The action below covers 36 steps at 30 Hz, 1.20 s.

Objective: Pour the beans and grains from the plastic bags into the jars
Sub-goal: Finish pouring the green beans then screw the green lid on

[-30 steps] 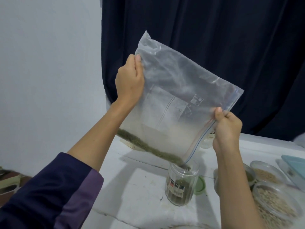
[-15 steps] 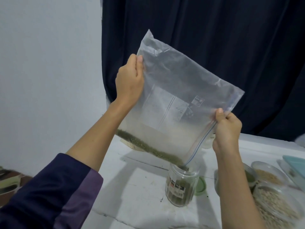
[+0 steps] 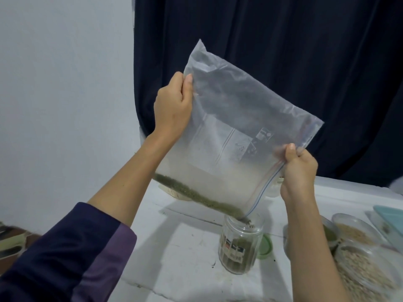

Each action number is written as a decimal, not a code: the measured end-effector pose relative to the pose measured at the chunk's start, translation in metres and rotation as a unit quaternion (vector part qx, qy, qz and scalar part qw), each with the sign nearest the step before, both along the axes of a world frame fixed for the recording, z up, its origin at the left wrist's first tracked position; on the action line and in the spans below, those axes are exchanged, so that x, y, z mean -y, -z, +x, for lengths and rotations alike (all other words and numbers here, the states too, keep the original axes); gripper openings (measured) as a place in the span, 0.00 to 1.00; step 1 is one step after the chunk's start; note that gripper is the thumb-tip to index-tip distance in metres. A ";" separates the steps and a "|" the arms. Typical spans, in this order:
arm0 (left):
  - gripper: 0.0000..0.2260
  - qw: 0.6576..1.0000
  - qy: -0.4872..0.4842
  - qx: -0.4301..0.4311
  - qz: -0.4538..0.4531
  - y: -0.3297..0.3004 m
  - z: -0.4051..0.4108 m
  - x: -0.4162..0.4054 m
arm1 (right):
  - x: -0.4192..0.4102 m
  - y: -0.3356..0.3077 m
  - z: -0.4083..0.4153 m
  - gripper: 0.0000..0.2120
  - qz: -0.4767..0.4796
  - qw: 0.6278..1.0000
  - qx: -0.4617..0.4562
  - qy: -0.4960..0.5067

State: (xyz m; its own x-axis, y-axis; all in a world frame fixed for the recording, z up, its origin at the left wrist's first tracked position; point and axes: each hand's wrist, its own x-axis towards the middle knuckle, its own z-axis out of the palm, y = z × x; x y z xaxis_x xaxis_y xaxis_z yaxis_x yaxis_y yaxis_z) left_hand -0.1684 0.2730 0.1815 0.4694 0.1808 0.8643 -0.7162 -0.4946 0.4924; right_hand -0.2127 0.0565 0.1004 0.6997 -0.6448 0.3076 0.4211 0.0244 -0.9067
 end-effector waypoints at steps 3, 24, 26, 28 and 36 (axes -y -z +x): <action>0.17 1.000 0.004 0.010 -0.003 -0.002 -0.001 0.000 | -0.001 0.000 0.001 0.10 0.013 1.000 0.001 -0.008; 0.18 0.999 0.037 0.003 0.010 -0.006 0.001 0.001 | 0.001 -0.003 -0.002 0.10 0.014 0.998 0.009 -0.056; 0.17 0.999 0.045 0.002 0.017 -0.007 0.001 0.001 | 0.003 -0.002 -0.001 0.10 0.028 0.998 0.018 -0.044; 0.17 0.999 0.049 -0.002 0.017 -0.009 0.002 0.001 | 0.005 -0.002 -0.001 0.10 0.036 0.998 0.016 -0.057; 0.18 0.998 0.057 -0.003 0.025 -0.008 0.000 0.004 | 0.001 -0.001 -0.004 0.12 0.049 0.997 0.023 -0.058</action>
